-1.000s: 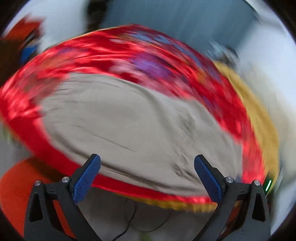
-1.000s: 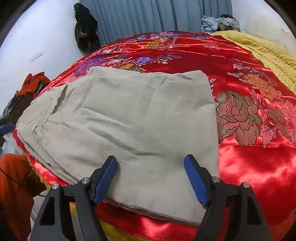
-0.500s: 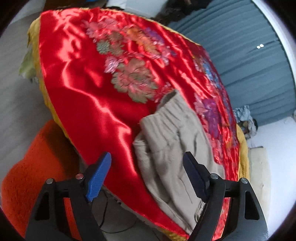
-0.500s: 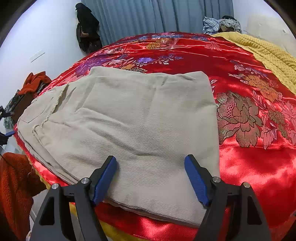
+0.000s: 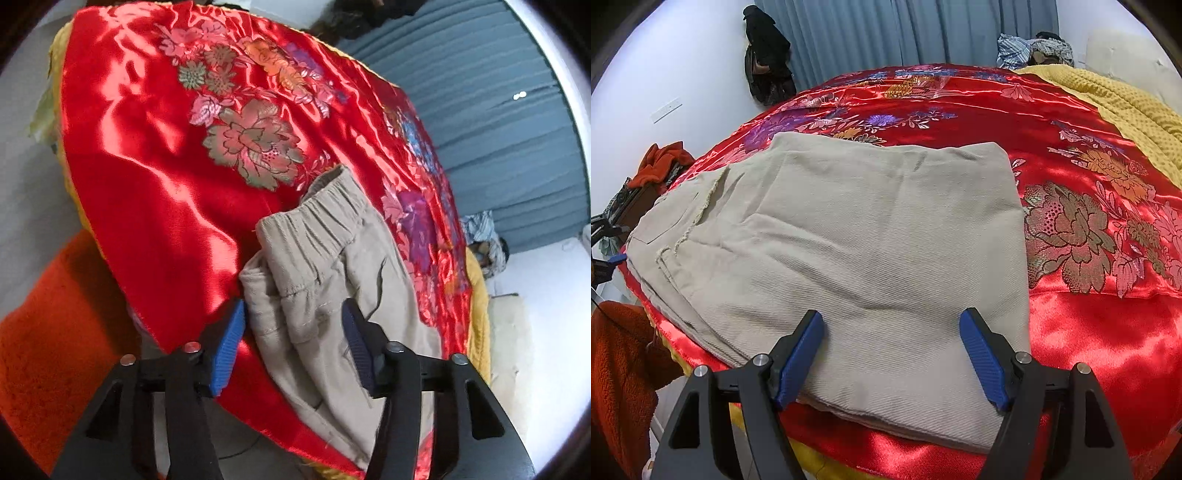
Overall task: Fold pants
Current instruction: 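Grasp the elastic waistband with the left tool and fold it over the pants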
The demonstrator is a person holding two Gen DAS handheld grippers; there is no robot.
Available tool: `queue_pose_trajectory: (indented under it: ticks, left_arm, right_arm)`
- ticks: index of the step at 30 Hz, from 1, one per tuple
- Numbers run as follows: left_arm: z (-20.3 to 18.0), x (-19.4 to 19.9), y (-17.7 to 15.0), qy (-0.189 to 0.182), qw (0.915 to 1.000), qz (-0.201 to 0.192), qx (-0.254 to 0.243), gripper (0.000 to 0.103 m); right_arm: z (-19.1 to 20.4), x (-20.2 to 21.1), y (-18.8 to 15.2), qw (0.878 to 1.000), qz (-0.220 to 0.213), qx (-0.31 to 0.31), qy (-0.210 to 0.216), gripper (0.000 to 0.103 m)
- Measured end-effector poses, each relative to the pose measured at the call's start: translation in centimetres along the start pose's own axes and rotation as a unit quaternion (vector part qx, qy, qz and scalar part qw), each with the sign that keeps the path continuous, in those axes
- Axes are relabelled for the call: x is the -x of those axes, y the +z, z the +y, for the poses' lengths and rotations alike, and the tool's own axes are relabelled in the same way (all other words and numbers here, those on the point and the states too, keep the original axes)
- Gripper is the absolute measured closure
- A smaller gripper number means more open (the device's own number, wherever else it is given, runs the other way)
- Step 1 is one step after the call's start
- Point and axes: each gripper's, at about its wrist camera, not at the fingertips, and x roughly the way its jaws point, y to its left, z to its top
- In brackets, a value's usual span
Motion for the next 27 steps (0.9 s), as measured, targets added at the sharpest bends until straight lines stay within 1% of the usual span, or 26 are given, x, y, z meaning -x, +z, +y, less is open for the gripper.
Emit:
queue_pose_trajectory:
  ticks: [4, 5, 6, 7, 8, 9, 11, 13, 16, 17, 19, 20, 22, 23, 25, 27]
  left_arm:
    - [-0.5, -1.1, 0.5, 0.007, 0.9999, 0.008, -0.006, 0.043]
    - [-0.4, -1.5, 0.6, 0.009, 0.9999, 0.012, -0.002, 0.047]
    - [-0.3, -1.6, 0.7, 0.013, 0.9998, 0.013, 0.005, 0.057]
    - [-0.1, -1.6, 0.8, 0.017, 0.9997, 0.012, 0.015, 0.063]
    - [-0.1, -1.3, 0.8, 0.016, 0.9997, 0.009, 0.017, 0.074]
    - [-0.1, -0.8, 0.7, 0.018, 0.9997, 0.001, 0.018, 0.082]
    - [-0.4, 0.6, 0.3, 0.006, 0.9998, -0.011, 0.016, 0.084]
    - [-1.9, 2.1, -0.1, 0.003, 0.9997, -0.024, 0.001, 0.085]
    - [-5.1, 4.1, -0.7, -0.001, 0.9981, -0.044, -0.043, 0.085]
    - [-6.7, 4.9, -1.2, -0.002, 0.9965, -0.052, -0.066, 0.085]
    - [-10.3, 6.5, -2.4, -0.008, 0.9912, -0.065, -0.116, 0.085]
    - [-13.0, 7.3, -3.4, -0.017, 0.9861, -0.069, -0.150, 0.085]
    - [-17.2, 8.1, -5.5, -0.039, 0.9760, -0.067, -0.204, 0.085]
    - [-19.9, 8.2, -7.3, -0.055, 0.9680, -0.060, -0.237, 0.085]
    - [-23.7, 7.6, -10.4, -0.078, 0.9540, -0.044, -0.286, 0.085]
    - [-27.5, 5.9, -14.7, -0.101, 0.9360, -0.015, -0.337, 0.084]
  right_arm:
    - [0.1, 0.1, 0.0, 1.000, 0.000, 0.000, 0.000, 0.026]
    - [0.1, 0.1, 0.0, 1.000, -0.001, 0.000, 0.000, 0.026]
    - [0.1, 0.1, 0.0, 1.000, -0.001, 0.000, 0.000, 0.026]
    - [0.1, 0.1, 0.0, 1.000, 0.000, 0.000, 0.000, 0.026]
    - [0.1, 0.1, 0.0, 1.000, 0.000, 0.000, 0.000, 0.026]
    - [0.1, 0.1, 0.0, 1.000, 0.000, -0.001, 0.001, 0.026]
    - [0.1, 0.1, 0.0, 1.000, 0.000, -0.001, 0.001, 0.026]
    - [0.1, 0.1, 0.0, 1.000, 0.000, -0.001, 0.001, 0.026]
    - [0.2, 0.1, 0.0, 1.000, 0.000, -0.001, 0.000, 0.026]
    - [0.3, 0.1, 0.0, 1.000, -0.001, 0.000, 0.000, 0.026]
    - [0.3, 0.1, -0.1, 1.000, -0.002, 0.000, 0.000, 0.026]
    - [0.2, 0.1, -0.1, 1.000, -0.002, 0.000, 0.000, 0.026]
    - [0.2, 0.1, -0.1, 1.000, -0.002, 0.001, 0.001, 0.026]
    - [0.2, 0.1, 0.0, 1.000, -0.003, 0.001, 0.001, 0.026]
    - [0.2, 0.1, -0.1, 1.000, -0.004, 0.002, 0.001, 0.026]
    - [0.2, 0.1, -0.1, 1.000, -0.004, 0.003, 0.002, 0.025]
